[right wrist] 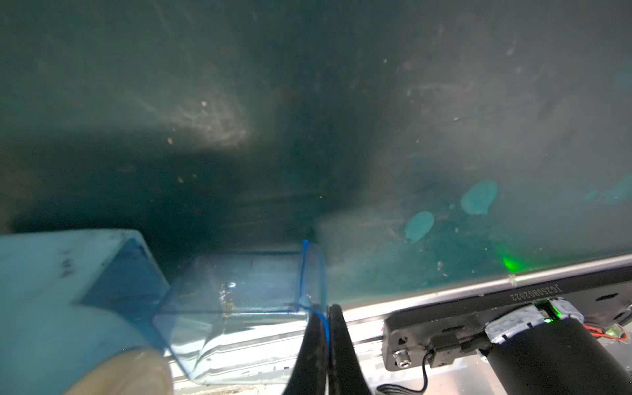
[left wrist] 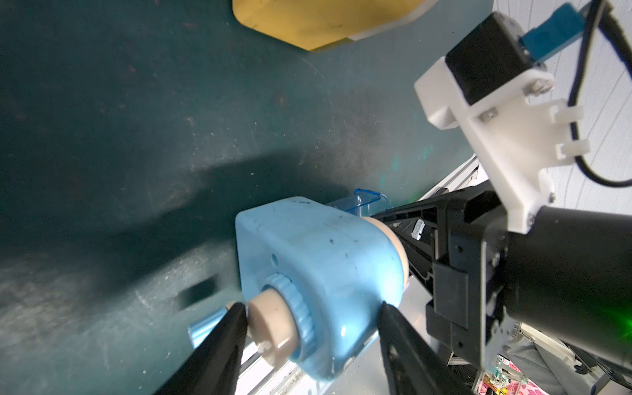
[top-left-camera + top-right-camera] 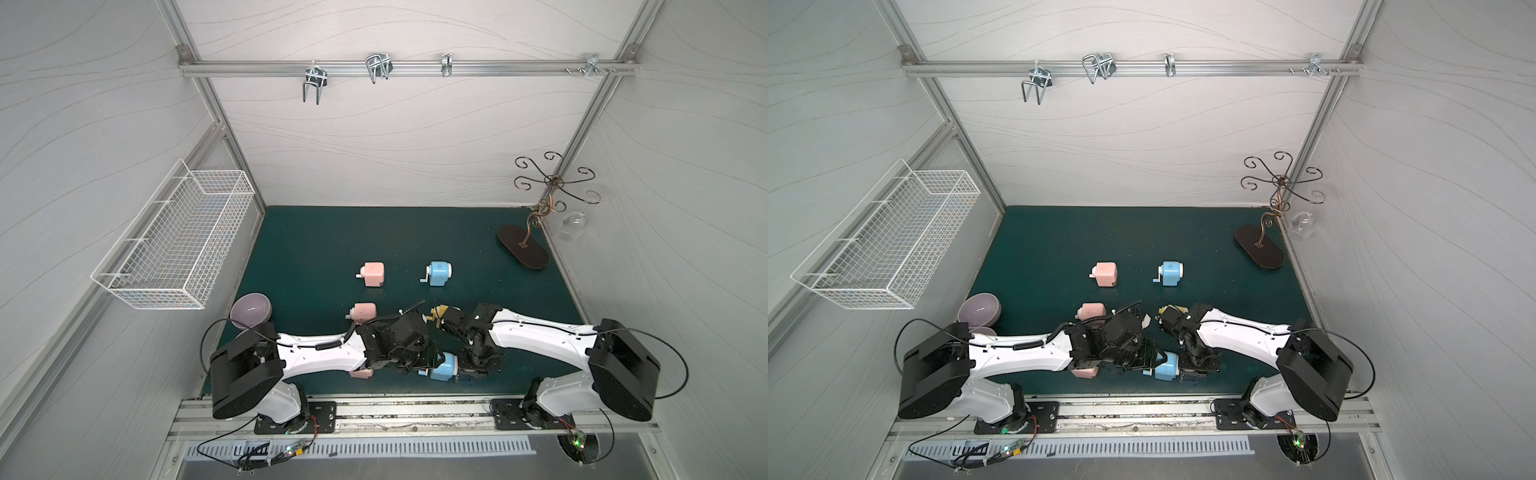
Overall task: Put the tray back into the pencil sharpener
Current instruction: Close the container of the pencil sharpener.
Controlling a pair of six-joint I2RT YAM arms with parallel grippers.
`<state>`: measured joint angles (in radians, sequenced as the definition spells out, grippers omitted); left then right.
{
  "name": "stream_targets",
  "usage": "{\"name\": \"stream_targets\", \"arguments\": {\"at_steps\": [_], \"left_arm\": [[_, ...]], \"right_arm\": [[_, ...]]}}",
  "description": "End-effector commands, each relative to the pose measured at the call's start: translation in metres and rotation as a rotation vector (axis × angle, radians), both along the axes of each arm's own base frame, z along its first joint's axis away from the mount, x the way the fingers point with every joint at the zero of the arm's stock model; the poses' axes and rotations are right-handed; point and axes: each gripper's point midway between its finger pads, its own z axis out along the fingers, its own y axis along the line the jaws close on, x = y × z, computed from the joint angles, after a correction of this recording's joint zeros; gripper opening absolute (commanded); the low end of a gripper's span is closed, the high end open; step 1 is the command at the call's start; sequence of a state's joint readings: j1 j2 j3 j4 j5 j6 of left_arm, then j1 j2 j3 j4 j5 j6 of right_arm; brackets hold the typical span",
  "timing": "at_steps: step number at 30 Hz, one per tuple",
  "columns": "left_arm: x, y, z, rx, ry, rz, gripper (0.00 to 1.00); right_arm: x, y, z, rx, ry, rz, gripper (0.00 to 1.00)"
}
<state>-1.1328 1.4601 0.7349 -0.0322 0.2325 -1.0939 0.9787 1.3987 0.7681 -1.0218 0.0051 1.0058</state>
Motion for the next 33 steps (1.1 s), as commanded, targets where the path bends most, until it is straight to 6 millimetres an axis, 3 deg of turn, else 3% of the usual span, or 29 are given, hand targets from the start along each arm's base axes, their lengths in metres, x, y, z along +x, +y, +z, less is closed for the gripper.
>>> {"name": "stream_targets", "arguments": {"at_steps": [1, 33], "left_arm": [[-0.003, -0.002, -0.001, -0.003, 0.012, -0.004, 0.64], [-0.004, 0.000, -0.007, 0.003, 0.023, 0.001, 0.64]], "right_arm": [[0.007, 0.005, 0.002, 0.002, -0.036, -0.011, 0.00], [0.011, 0.031, 0.010, 0.128, -0.116, 0.037, 0.00]]}}
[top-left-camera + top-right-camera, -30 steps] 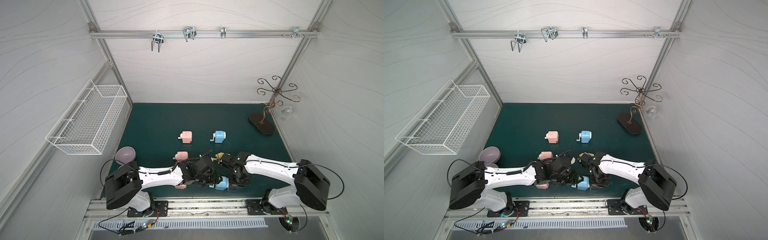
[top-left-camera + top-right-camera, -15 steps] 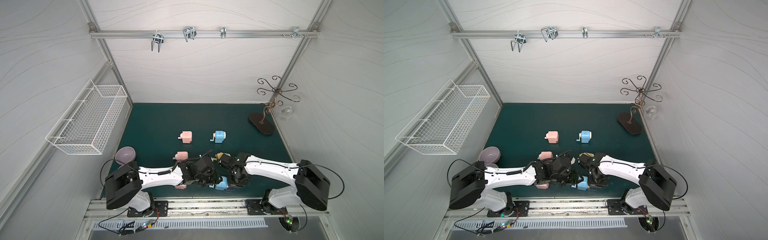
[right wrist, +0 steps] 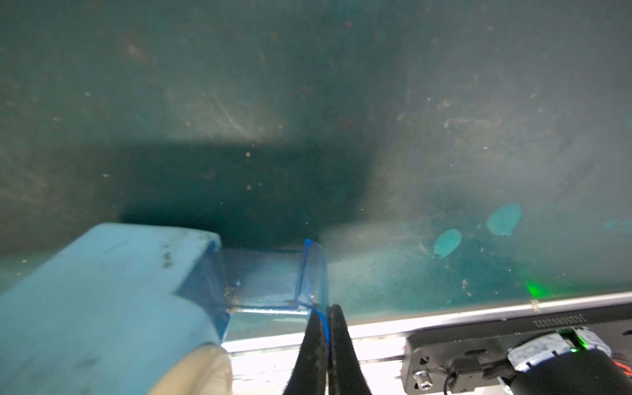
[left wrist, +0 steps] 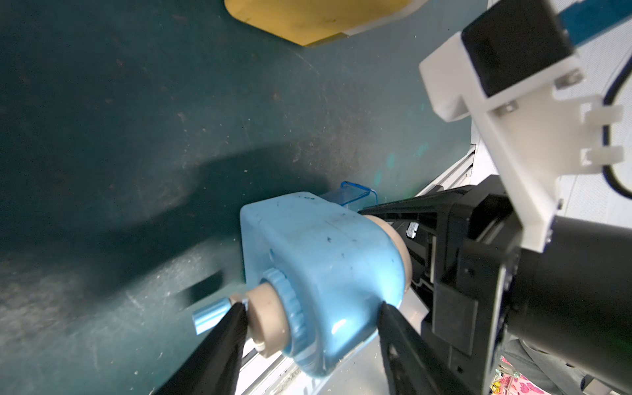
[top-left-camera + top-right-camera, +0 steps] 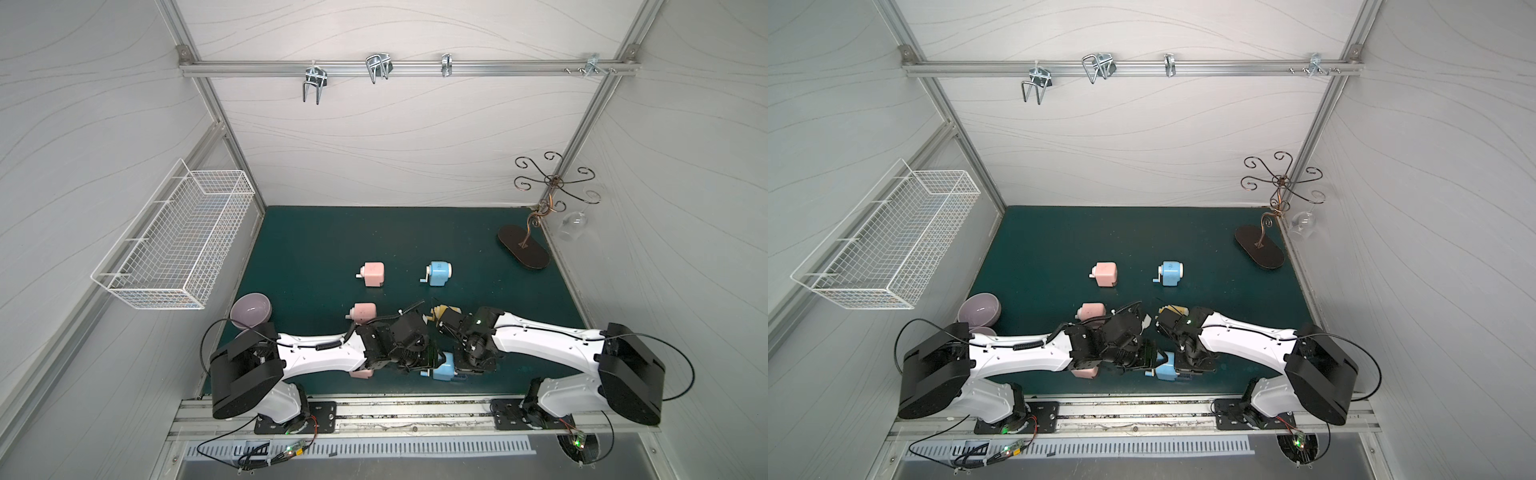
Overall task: Put the tray back into the pencil sharpener
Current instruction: Close the container of the pencil sharpener.
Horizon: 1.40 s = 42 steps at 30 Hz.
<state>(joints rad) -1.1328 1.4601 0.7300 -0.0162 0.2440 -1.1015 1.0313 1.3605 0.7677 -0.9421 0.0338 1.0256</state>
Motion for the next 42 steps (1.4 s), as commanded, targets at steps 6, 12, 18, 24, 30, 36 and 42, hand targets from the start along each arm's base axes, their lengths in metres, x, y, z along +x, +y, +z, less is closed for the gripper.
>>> {"name": "stream_targets", "arguments": {"at_steps": [6, 12, 18, 24, 30, 36, 42], "left_arm": [[-0.003, 0.002, -0.009, 0.019, 0.015, 0.003, 0.64], [-0.003, 0.001, -0.008, 0.017, 0.018, 0.000, 0.64], [-0.003, 0.000, -0.008, 0.018, 0.019, 0.000, 0.64], [-0.003, -0.001, -0.008, 0.018, 0.020, -0.004, 0.64], [-0.004, -0.001, -0.008, 0.019, 0.021, -0.007, 0.64], [-0.004, -0.002, -0.008, 0.020, 0.021, -0.008, 0.64], [-0.004, -0.001, -0.009, 0.021, 0.023, -0.007, 0.64]], "right_arm": [[0.000, 0.013, 0.003, 0.042, -0.012, 0.022, 0.00], [-0.001, 0.016, 0.003, 0.050, -0.012, 0.025, 0.00], [-0.002, 0.020, 0.002, 0.068, -0.006, 0.025, 0.00], [-0.001, 0.024, 0.003, 0.087, -0.007, 0.023, 0.00], [-0.001, 0.028, 0.003, 0.103, -0.001, 0.022, 0.00], [-0.002, 0.031, 0.003, 0.118, -0.001, 0.018, 0.00], [-0.002, 0.029, 0.004, 0.127, -0.008, 0.011, 0.00]]}}
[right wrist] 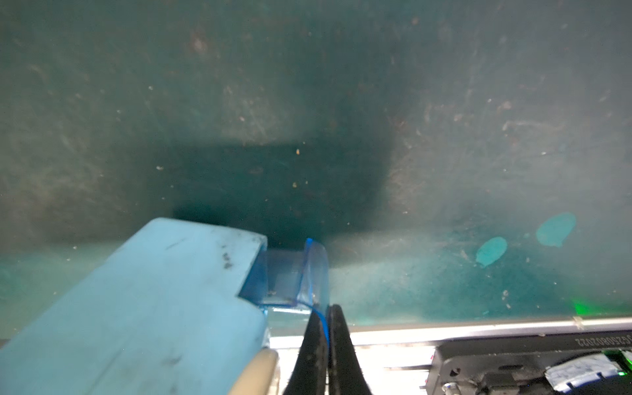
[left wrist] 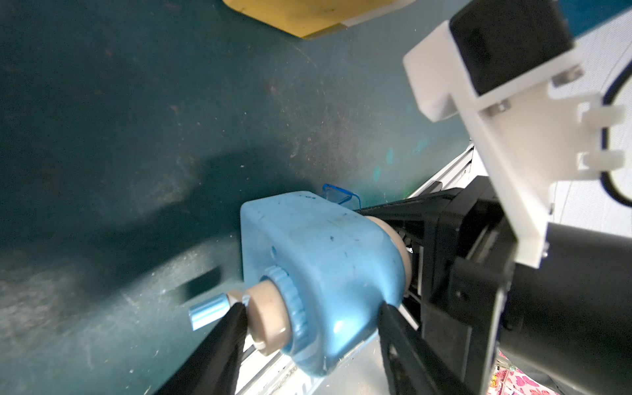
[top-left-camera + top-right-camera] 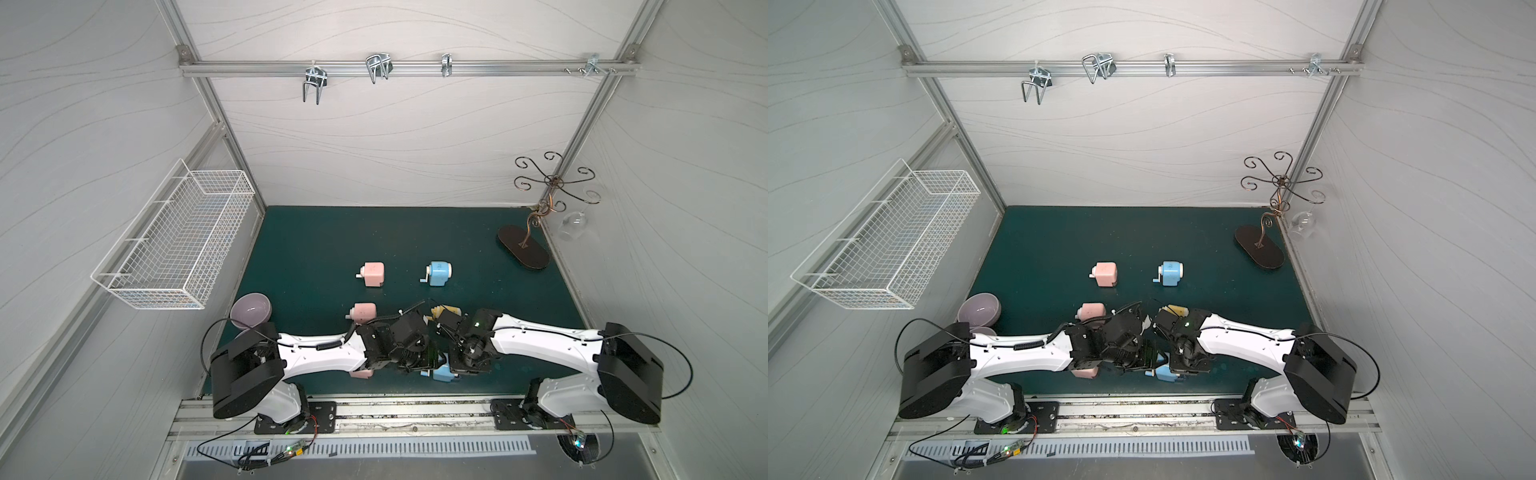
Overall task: Put the tray back into the pencil sharpener
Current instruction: Close the container of the pencil sharpener.
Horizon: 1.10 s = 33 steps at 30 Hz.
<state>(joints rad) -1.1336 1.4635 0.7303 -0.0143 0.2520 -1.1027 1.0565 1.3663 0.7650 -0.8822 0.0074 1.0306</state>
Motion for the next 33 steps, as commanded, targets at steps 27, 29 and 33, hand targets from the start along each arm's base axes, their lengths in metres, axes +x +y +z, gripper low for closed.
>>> {"name": "stream_targets", "arguments": {"at_steps": [27, 29, 33], "left_arm": [[-0.003, -0.001, -0.006, 0.027, 0.014, -0.008, 0.64], [-0.003, -0.001, -0.007, 0.030, 0.013, -0.010, 0.63], [-0.003, -0.001, -0.007, 0.032, 0.013, -0.009, 0.63]], "right_arm": [[0.000, -0.012, 0.012, 0.011, -0.022, -0.043, 0.21], [0.000, -0.013, 0.013, 0.016, -0.023, -0.047, 0.21], [0.001, -0.018, 0.016, 0.026, -0.029, -0.059, 0.21]]}}
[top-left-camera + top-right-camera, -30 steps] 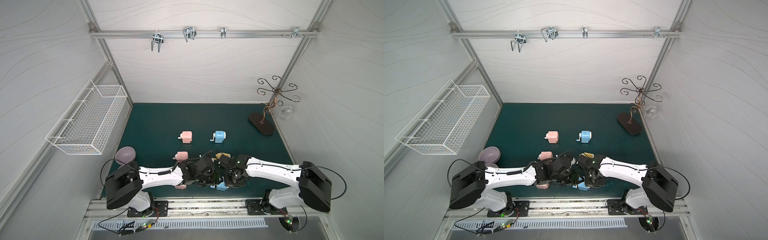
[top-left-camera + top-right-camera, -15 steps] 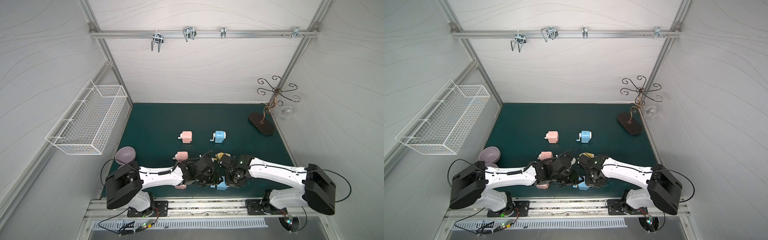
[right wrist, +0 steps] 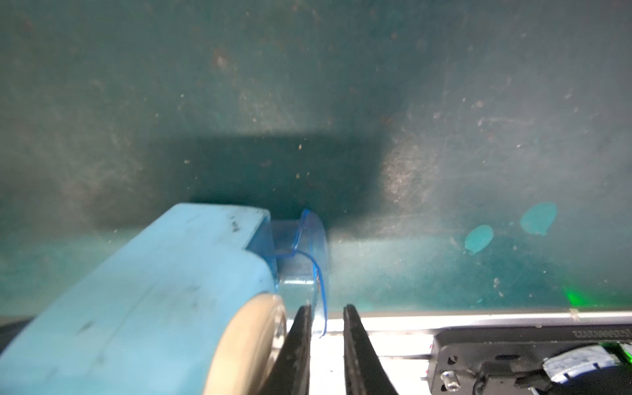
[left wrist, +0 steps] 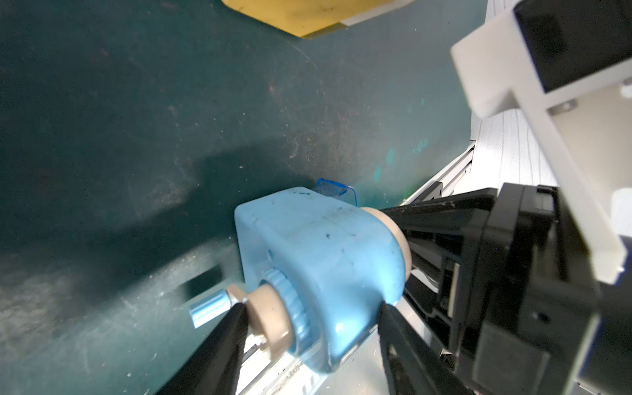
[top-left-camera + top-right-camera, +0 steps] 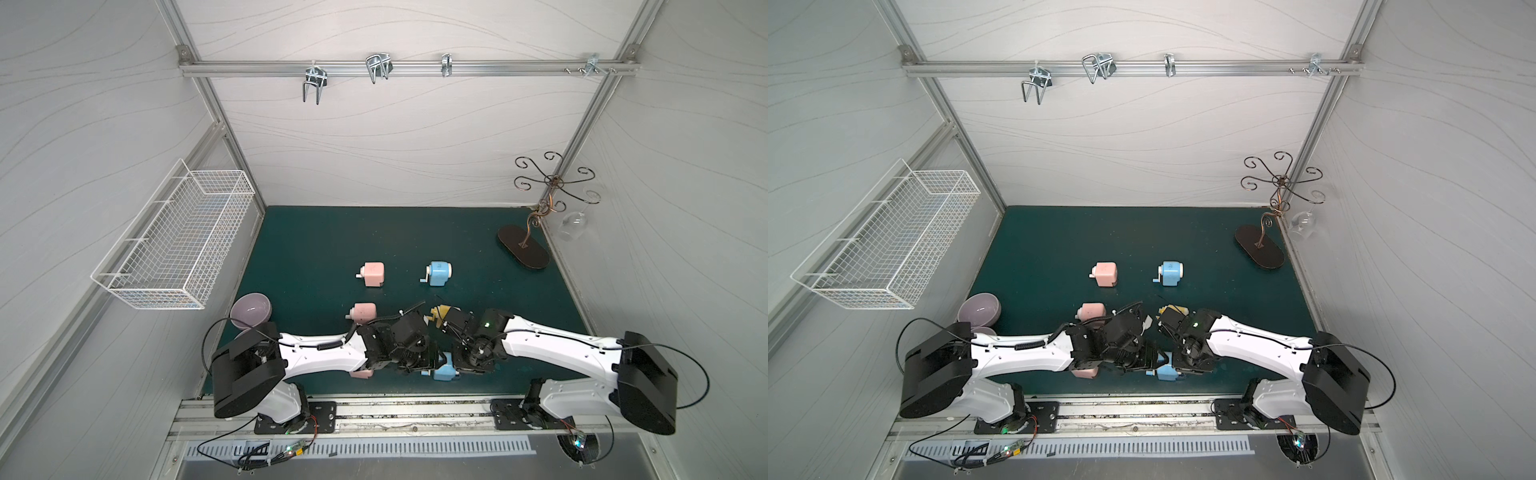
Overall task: Put the tray back into the pencil sharpener
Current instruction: Close the container of the pencil sharpener.
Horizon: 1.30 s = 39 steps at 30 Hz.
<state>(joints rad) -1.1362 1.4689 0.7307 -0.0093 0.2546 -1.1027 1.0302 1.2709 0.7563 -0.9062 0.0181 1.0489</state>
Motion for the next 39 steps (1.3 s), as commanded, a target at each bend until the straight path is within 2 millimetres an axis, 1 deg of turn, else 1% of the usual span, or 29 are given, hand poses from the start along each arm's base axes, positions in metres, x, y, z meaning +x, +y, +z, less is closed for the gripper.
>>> {"name": "stream_targets", "arguments": {"at_steps": [1, 12, 17, 19, 21, 26, 28, 35, 39], "left_arm": [[-0.002, 0.000, -0.006, 0.034, 0.011, -0.004, 0.63], [-0.002, -0.001, -0.008, 0.040, 0.017, -0.006, 0.63], [-0.003, -0.002, -0.008, 0.042, 0.019, -0.009, 0.63], [-0.002, -0.002, -0.009, 0.044, 0.018, -0.010, 0.63], [-0.002, -0.002, -0.009, 0.044, 0.019, -0.009, 0.63], [-0.003, -0.003, -0.009, 0.046, 0.022, -0.013, 0.63], [-0.003, -0.004, -0.009, 0.048, 0.024, -0.015, 0.63], [-0.003, -0.004, -0.010, 0.054, 0.026, -0.016, 0.63], [-0.003, -0.005, -0.011, 0.056, 0.028, -0.017, 0.63]], "right_arm": [[-0.003, -0.014, 0.003, -0.020, 0.008, -0.018, 0.21], [0.001, -0.038, 0.010, -0.030, -0.001, -0.062, 0.22], [0.003, -0.050, 0.010, 0.024, 0.000, -0.120, 0.21], [0.003, -0.050, 0.006, 0.083, 0.004, -0.155, 0.21], [0.003, -0.048, 0.003, 0.141, 0.008, -0.182, 0.18], [0.001, -0.044, -0.009, 0.206, 0.033, -0.218, 0.04], [0.001, -0.041, -0.012, 0.214, 0.047, -0.218, 0.00], [0.003, -0.029, -0.020, 0.268, 0.066, -0.243, 0.00], [0.002, -0.027, -0.025, 0.294, 0.078, -0.268, 0.00]]}}
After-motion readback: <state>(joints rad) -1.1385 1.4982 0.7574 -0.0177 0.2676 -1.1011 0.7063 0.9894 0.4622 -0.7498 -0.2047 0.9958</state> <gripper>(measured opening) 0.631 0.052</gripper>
